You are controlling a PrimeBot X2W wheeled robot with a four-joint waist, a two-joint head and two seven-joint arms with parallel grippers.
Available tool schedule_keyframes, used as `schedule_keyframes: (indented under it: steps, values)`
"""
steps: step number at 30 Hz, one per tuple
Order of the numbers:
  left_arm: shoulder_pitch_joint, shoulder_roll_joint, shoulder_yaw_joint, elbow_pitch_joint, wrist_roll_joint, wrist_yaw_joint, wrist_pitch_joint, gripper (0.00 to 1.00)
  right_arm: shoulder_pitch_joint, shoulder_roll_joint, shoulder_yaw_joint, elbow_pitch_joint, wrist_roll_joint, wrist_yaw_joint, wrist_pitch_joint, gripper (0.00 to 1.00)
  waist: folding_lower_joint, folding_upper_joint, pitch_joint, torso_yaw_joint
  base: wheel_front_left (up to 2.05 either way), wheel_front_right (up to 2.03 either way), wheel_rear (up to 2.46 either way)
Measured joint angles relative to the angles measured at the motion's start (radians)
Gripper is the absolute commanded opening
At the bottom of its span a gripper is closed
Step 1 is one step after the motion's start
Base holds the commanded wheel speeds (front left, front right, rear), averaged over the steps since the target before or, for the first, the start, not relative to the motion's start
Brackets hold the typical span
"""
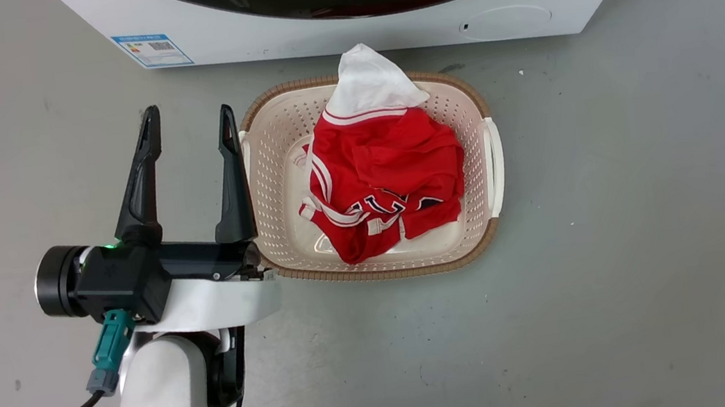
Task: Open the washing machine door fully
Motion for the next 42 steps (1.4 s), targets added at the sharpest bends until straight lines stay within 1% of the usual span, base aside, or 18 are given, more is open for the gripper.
schedule_keyframes:
  steps: [3,9,11,16,30,42]
  values:
    - [-0.01,0.0,0.001,-0.001,0.0,0.0,0.0,1.0,-0.013,0.005,0.005,0.009,-0.002,0.0,0.003,0.0,0.0,0.0,0.011,0.001,0.0,0.0,0.0]
    - [-0.013,0.0,-0.001,-0.001,0.0,0.0,0.0,1.0,-0.032,0.004,0.017,0.016,-0.003,0.0,0.054,0.0,0.0,0.0,0.024,0.003,0.0,0.0,0.0]
    - [-0.013,0.0,-0.002,0.0,-0.001,0.002,0.0,1.0,-0.031,0.005,0.023,0.009,0.001,0.0,0.094,0.0,0.0,0.0,0.023,0.002,0.0,0.0,0.0]
    - [-0.013,0.0,-0.003,0.001,-0.003,0.006,0.0,1.0,-0.009,0.003,0.02,-0.024,0.021,0.0,0.14,0.0,0.0,0.0,0.015,-0.004,0.0,0.0,0.0]
    - [0.0,0.0,-0.003,0.029,-0.002,0.009,0.0,1.0,0.142,-0.001,0.026,-0.159,0.085,0.0,0.286,0.0,-0.0001,0.0,-0.058,-0.034,0.0,0.0,0.0]
    - [0.053,0.0,-0.007,0.07,0.005,0.009,0.0,1.0,0.332,0.009,0.047,-0.29,0.146,0.0,0.334,0.0,-0.0001,0.0,-0.169,-0.06,0.0,0.0,0.0]
